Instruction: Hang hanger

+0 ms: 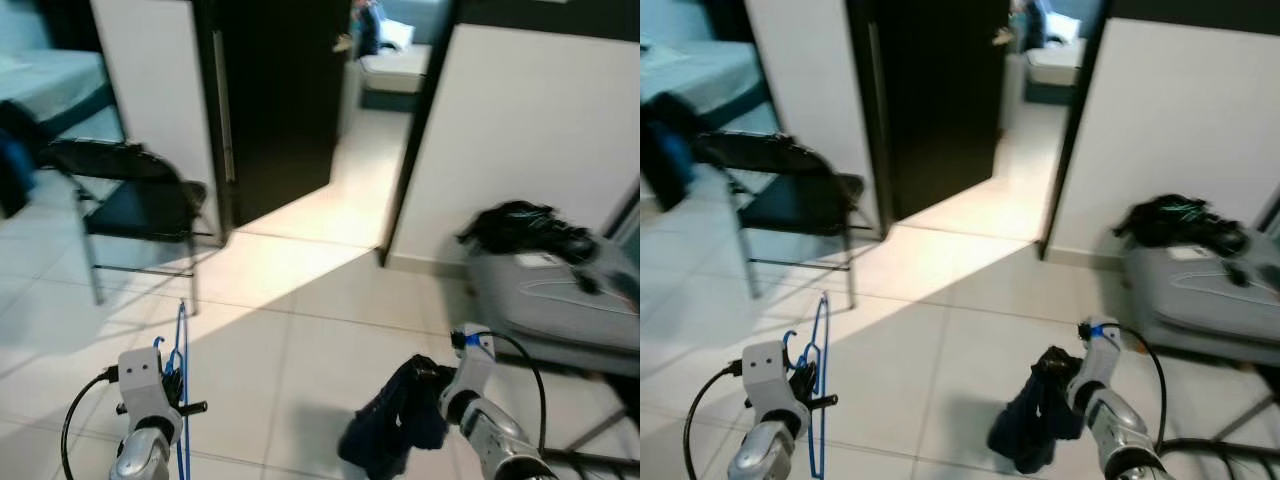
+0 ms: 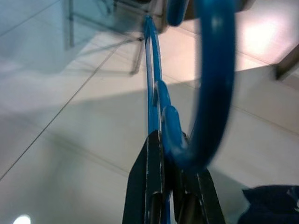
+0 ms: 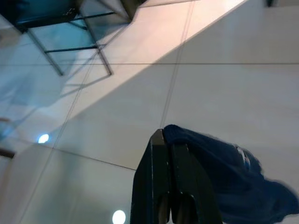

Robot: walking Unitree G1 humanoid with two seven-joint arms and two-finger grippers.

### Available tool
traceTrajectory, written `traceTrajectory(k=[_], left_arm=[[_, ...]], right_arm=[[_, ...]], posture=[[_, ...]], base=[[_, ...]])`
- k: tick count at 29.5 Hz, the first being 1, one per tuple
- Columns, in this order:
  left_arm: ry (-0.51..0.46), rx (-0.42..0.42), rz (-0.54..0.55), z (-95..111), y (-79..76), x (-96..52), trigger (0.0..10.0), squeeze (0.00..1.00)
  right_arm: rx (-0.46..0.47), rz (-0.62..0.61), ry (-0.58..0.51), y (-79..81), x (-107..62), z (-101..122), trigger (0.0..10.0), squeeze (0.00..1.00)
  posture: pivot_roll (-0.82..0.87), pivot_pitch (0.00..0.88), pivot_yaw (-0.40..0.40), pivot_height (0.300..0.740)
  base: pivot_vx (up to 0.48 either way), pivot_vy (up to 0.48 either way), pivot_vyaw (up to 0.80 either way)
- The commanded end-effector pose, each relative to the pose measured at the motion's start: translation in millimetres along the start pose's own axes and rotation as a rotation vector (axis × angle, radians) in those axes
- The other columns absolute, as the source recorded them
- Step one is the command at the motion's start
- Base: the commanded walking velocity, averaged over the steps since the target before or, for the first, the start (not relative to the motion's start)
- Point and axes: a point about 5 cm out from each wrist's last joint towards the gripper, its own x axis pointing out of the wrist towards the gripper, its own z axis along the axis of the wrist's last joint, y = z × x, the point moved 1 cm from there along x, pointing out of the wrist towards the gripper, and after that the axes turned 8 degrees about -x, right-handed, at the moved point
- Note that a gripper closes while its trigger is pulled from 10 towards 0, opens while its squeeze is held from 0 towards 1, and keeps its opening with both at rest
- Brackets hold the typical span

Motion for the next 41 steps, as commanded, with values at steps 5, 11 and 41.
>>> traceTrajectory(k=[5,11,41], left_arm=[[0.005,0.007,-0.033,0,-0.5,-5.8,10.0,0.0],[0.044,0.013,-0.058,-1,-1.5,-3.4,10.0,0.0],[0.073,0.039,-0.195,7,-18.1,9.1,10.0,0.0]], right_arm=[[-0.022,0.013,-0.059,-0.7,-3.7,4,10.0,0.0],[-0.035,0.031,-0.04,-18.3,-27.5,-15,10.0,0.0],[-0.054,0.079,-0.04,7.7,1.0,4,10.0,0.0]], posture=[[0.03,0.054,-0.08,0.74],[0.06,0.037,-0.097,0.74],[0.07,0.036,-0.067,0.74]], base=[[0.0,0.0,0.77],[0.0,0.0,0.77],[0.115,0.0,0.45]])
